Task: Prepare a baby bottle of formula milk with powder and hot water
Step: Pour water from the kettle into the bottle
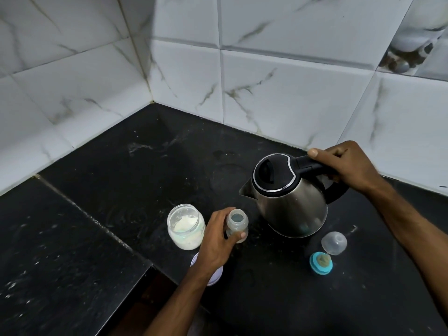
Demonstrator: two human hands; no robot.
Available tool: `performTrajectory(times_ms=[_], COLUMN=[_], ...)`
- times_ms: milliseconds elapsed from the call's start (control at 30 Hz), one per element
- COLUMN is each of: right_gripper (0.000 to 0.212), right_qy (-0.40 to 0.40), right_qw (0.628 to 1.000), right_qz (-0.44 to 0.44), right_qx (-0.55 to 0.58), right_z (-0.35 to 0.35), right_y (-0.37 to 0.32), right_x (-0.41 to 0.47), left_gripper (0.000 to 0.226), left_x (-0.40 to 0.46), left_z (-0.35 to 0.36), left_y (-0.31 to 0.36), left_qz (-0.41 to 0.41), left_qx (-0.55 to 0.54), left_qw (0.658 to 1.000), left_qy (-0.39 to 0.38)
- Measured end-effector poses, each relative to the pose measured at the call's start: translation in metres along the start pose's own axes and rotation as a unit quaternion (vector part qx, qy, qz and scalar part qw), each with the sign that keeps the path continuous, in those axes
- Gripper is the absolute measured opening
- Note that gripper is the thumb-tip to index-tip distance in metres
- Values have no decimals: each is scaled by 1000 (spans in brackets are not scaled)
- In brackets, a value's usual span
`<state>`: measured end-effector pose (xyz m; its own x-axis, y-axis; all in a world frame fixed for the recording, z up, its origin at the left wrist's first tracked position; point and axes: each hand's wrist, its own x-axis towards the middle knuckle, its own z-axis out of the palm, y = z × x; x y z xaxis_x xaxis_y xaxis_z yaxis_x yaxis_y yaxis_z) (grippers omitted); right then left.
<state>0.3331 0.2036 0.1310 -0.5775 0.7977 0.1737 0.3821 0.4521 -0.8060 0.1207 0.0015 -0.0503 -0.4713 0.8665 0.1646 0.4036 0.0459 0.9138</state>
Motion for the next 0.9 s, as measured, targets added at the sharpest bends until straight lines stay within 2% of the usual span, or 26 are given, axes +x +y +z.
performTrajectory(times_ms=[167, 367, 600, 900], right_gripper=[71, 83, 79, 67], right_qy=[-11, -26, -36, -34], right_qw=[1000, 999, 997, 995], right_qz=[-4, -9, -38, -29], right_qx=[-13, -40, -65, -83], right_z=[-1, 0, 3, 3], right_y=[-5, -10, -14, -17], right_x=[0, 1, 2, 0], left_gripper=[60, 78, 50, 44], left_x=[2, 0, 1, 4], left_z=[1, 2, 0, -2], left_y=[2, -1, -1, 2], left_qz=[-7, -30, -2, 15], left_qx=[4, 0, 5, 13], left_qw=[1000, 999, 1000, 1000], left_qy=[-23, -10, 7, 4])
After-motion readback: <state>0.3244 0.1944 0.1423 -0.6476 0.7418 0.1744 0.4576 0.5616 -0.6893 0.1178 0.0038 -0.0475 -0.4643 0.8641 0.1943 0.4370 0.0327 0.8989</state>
